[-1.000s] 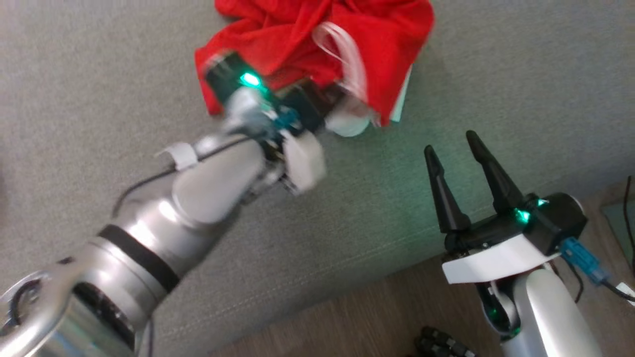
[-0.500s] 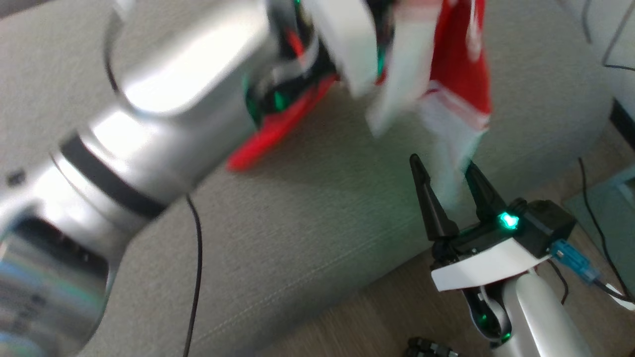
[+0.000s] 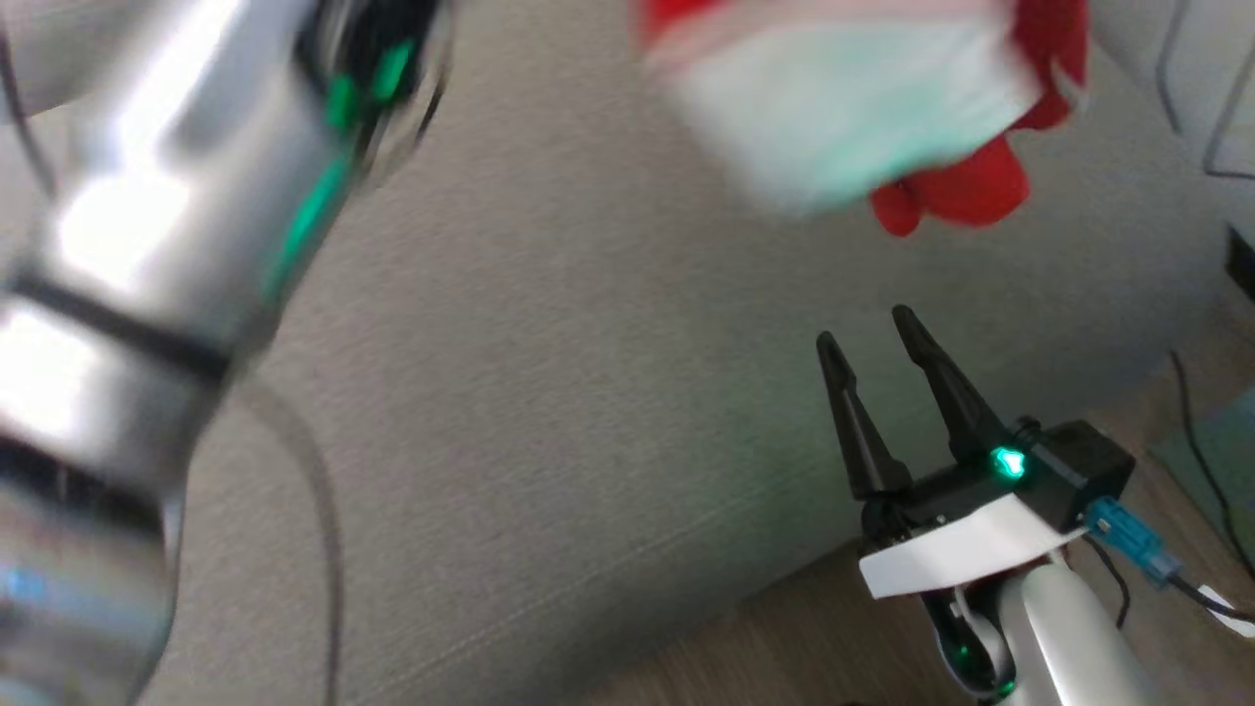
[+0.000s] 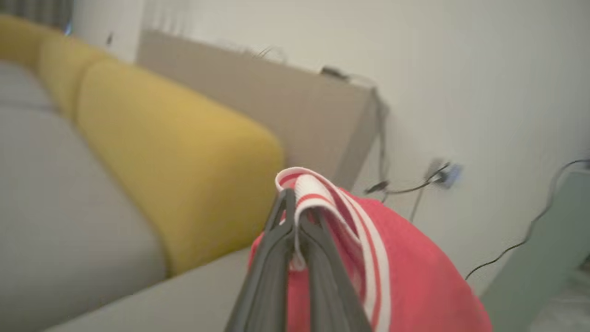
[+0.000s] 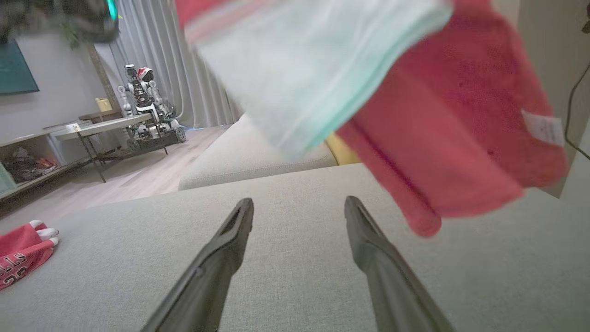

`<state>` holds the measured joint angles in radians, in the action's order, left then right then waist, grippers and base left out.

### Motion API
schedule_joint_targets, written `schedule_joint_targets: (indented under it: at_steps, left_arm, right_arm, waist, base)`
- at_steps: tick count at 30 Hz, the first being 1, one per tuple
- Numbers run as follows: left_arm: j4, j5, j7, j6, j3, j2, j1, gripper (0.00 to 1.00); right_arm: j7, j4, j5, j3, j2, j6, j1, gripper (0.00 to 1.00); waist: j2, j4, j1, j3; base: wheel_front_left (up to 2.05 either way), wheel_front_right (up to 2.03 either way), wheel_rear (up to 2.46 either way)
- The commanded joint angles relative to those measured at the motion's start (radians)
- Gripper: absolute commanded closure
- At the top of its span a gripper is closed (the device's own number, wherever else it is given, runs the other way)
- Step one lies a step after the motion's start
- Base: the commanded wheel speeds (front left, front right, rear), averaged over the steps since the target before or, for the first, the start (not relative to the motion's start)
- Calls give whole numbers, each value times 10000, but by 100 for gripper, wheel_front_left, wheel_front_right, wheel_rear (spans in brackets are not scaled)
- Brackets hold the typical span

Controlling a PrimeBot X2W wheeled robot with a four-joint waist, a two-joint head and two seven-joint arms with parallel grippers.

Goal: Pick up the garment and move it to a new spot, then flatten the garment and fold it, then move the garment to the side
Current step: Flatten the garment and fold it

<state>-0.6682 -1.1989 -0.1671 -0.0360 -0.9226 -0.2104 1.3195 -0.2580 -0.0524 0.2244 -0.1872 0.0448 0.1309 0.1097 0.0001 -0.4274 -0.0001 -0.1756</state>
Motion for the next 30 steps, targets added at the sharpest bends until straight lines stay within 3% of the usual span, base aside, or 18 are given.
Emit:
schedule_joint_targets:
  at_steps: [1, 6, 9, 10, 11, 14, 16, 22, 26, 30]
  left_arm:
    - [-5, -153, 12, -85, 314, -607, -410, 100]
    - [-677, -644, -64, 160, 289, -1661, -2665, 100]
    - [-1330, -512, -293, 364, 220, -2172, -3156, 100]
    - [-1557, -378, -503, 304, 262, -2288, -3167, 64]
    - [-1717, -249, -672, 293, 323, -2352, -3159, 0]
    - [-1896, -171, -864, 360, 634, -2372, -3173, 0]
    - [-1833, 468, -930, 280, 758, -2476, -3140, 0]
    - [230, 2737, -943, -684, 2707, -2525, -4759, 0]
    - [2505, 3896, -944, -1285, 4239, -1876, -7003, 0]
    - [4059, 4759, -945, -1373, 4684, -894, -9074, 0]
  right_arm:
    - [-38, 365, -102, -131, 54, -2, 148, 0]
    - [-38, 370, -341, -126, 54, -2, 208, 0]
    - [-38, 359, -476, -241, 54, -2, 322, 0]
    - [-38, 361, -503, -245, 54, -2, 355, 0]
    - [-38, 362, -522, -241, 54, -2, 380, 0]
    - [-38, 361, -578, -226, 54, -2, 389, 0]
    - [-38, 351, -659, -209, 54, -2, 354, 0]
    - [-38, 333, -853, -106, 54, -2, 127, 0]
    - [-38, 355, -960, 88, 54, -2, -70, 0]
    - [-38, 339, -1081, 144, 54, -2, -132, 0]
  waist:
    - [-1, 445, 1, 69]
    - [-1, 1073, 1, -107]
    - [-1, 1288, 1, -272]
    - [-1, 1349, 1, -321]
    - [-1, 1407, 1, -366]
    - [-1, 1545, 1, -437]
    - [-1, 1708, 1, -482]
    - [-1, 2239, 1, -460]
    - [-1, 2624, 1, -478]
    - [-1, 2923, 1, -557]
  base:
    - [0, 0, 0]
    - [0, 0, 0]
    - [0, 0, 0]
    - [0, 0, 0]
    - [0, 0, 0]
    - [0, 0, 0]
    - [0, 0, 0]
    - [0, 0, 0]
    - [0, 0, 0]
    - [0, 0, 0]
